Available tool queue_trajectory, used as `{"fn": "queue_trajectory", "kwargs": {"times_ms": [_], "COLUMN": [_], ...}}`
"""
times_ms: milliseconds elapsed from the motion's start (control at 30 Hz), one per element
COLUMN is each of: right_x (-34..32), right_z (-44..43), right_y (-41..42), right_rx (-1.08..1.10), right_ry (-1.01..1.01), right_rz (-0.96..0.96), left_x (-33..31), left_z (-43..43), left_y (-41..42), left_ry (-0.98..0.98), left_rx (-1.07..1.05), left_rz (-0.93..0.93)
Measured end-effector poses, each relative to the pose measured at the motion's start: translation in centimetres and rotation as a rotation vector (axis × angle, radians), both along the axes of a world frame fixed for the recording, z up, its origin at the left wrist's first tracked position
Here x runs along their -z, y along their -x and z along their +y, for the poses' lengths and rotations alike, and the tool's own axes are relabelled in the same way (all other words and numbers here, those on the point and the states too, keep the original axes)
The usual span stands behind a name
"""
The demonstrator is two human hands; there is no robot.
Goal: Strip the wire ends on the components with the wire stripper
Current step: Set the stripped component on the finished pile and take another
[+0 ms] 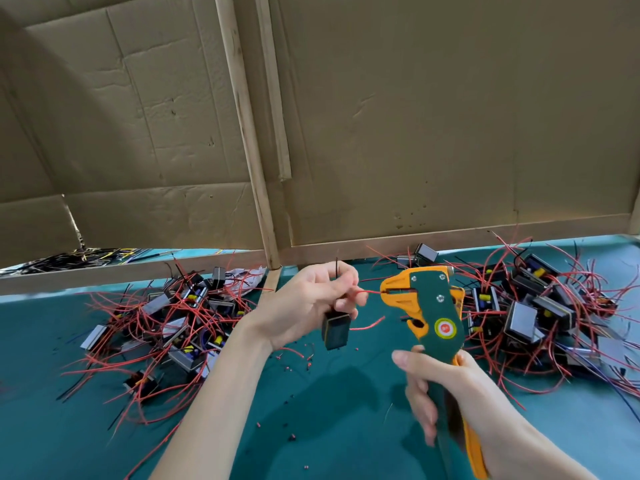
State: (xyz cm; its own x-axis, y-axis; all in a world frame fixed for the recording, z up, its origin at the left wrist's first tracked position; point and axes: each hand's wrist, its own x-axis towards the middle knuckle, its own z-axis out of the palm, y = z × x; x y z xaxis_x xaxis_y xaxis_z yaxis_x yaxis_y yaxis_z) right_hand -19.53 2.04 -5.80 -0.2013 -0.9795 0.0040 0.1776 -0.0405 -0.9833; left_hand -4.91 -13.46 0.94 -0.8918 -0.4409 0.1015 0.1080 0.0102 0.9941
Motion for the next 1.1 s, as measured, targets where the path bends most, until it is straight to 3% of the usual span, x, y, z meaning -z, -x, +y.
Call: {"fn": "queue_trajectory", "kwargs": {"times_ms": [167,367,567,867,1100], "right_x": [-0.3,-0.4,-0.7,-1.0,-1.4], "right_z": [-0.7,-1.0,-0.6,-0.3,-0.3], "right_y": [0.8,1.7,1.7,1.5,1.2], "right_rx": [-0.170,-0.105,-0.168,-0.202,-0.227], "right_ry": [0.074,0.116,0.057,0.011,0.030], "right_rz": [-0.224,-0.357,-0.318,-0.282,-0.273], "left_x": [0.6,0.2,0.0,-0.6,-1.3], "left_z": [0.4,0.1,0.7,1.0,1.8], "left_y": [1.1,0.9,1.5,1.2,1.0], "left_ry": [0.029,0.284,0.509,0.440,0.492], "left_rx": [-0.115,-0.344,-0.400,-0.426,-0.331], "left_rz": [0.077,0.061,-0.222,0.088,0.050]}}
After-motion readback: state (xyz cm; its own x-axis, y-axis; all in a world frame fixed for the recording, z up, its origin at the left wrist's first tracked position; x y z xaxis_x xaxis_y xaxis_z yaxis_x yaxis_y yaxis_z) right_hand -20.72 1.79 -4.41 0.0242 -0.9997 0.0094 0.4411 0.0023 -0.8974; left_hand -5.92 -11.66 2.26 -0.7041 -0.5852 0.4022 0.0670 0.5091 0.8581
